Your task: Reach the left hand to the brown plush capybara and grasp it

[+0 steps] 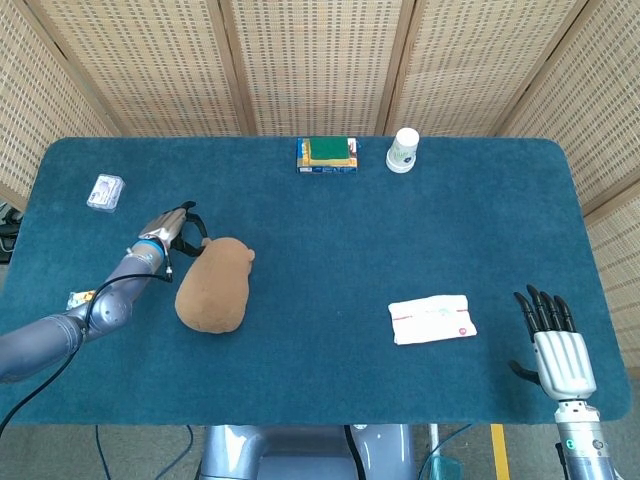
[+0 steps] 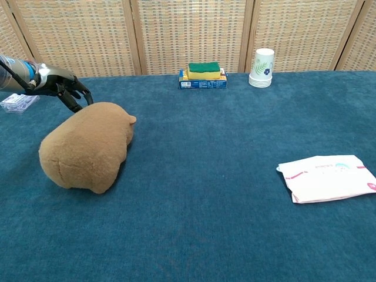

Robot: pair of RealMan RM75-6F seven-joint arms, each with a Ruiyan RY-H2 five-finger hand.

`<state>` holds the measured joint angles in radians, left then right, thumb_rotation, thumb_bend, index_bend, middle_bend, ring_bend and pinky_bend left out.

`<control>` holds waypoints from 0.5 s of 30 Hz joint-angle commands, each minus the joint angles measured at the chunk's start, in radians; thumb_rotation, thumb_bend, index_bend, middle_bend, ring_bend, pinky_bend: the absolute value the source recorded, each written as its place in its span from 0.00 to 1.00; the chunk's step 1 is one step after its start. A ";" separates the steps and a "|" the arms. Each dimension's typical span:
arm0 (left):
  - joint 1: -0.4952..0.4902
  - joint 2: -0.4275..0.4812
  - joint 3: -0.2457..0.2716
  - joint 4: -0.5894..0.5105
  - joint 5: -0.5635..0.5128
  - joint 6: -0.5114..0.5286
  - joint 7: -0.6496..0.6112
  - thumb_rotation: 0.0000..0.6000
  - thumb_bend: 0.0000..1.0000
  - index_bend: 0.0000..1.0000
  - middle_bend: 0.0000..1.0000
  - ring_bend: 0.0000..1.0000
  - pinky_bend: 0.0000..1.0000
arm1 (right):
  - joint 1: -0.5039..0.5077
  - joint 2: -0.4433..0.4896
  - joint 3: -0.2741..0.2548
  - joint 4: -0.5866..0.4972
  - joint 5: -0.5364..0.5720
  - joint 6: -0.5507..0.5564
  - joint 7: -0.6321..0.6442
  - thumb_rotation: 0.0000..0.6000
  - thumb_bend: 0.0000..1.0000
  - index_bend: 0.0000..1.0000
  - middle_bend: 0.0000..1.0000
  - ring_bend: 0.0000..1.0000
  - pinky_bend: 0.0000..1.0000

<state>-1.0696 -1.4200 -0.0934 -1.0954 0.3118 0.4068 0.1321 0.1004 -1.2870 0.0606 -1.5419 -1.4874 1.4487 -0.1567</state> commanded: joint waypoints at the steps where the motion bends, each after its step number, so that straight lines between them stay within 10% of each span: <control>1: -0.001 -0.004 0.004 0.001 0.003 0.001 -0.009 1.00 0.36 0.48 0.00 0.00 0.00 | 0.000 0.001 -0.001 -0.001 -0.001 0.000 0.002 1.00 0.07 0.06 0.00 0.00 0.00; 15: -0.001 -0.011 -0.006 -0.005 0.048 0.015 -0.059 1.00 0.41 0.49 0.00 0.00 0.00 | 0.001 0.002 -0.006 -0.008 -0.006 -0.001 -0.001 1.00 0.07 0.06 0.00 0.00 0.00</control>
<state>-1.0716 -1.4312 -0.0969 -1.0992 0.3570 0.4195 0.0763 0.1018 -1.2848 0.0552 -1.5497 -1.4930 1.4473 -0.1573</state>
